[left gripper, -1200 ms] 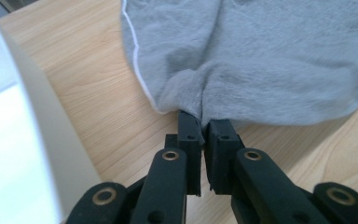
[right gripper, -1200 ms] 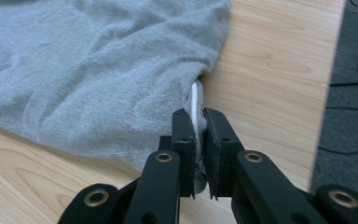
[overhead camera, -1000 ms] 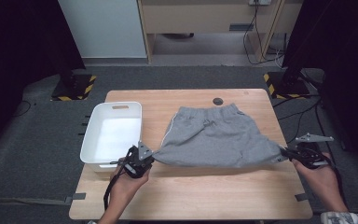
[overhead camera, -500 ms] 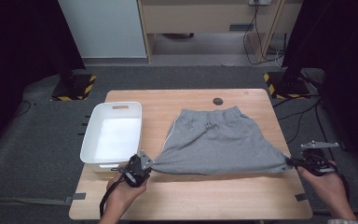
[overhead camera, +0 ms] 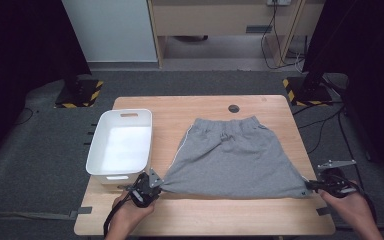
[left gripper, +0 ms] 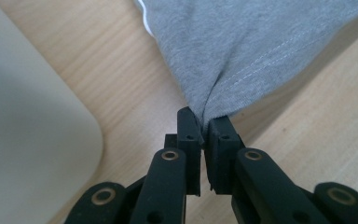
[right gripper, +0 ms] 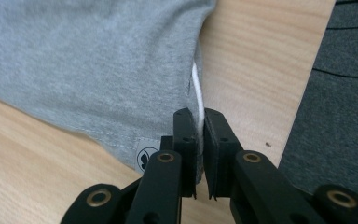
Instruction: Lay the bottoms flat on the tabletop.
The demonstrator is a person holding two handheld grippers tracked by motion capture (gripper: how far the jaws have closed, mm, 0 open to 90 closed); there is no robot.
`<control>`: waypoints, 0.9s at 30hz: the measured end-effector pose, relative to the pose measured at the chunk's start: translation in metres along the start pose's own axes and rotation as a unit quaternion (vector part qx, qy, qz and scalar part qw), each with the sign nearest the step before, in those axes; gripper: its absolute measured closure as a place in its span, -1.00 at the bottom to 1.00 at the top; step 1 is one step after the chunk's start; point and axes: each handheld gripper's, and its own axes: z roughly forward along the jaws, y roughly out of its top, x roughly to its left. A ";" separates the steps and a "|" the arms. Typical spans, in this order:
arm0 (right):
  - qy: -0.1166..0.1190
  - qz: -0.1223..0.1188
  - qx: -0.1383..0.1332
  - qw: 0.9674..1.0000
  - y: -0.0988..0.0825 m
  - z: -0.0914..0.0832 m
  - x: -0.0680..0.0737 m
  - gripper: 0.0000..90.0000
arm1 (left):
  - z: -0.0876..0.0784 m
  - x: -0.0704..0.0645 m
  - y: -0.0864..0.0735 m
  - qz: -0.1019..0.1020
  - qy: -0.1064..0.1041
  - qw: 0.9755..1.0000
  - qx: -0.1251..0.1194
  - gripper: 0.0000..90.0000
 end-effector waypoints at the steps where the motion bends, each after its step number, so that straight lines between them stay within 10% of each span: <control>1: 0.003 -0.003 0.004 1.000 0.000 0.000 0.001 0.79 | -0.001 -0.001 -0.001 -0.001 -0.004 1.000 -0.008 0.83; 6: -0.008 -0.012 -0.026 1.000 0.001 -0.008 0.004 0.34 | -0.015 -0.001 0.001 -0.005 0.000 0.999 -0.046 0.35; 14: -0.006 -0.043 -0.047 0.998 0.014 -0.014 0.017 0.18 | -0.035 -0.007 0.007 0.013 0.000 0.998 -0.067 0.22; 27: 0.018 -0.082 -0.091 0.992 0.041 0.008 0.051 -0.18 | -0.016 -0.002 0.040 0.008 -0.009 0.995 -0.099 -0.07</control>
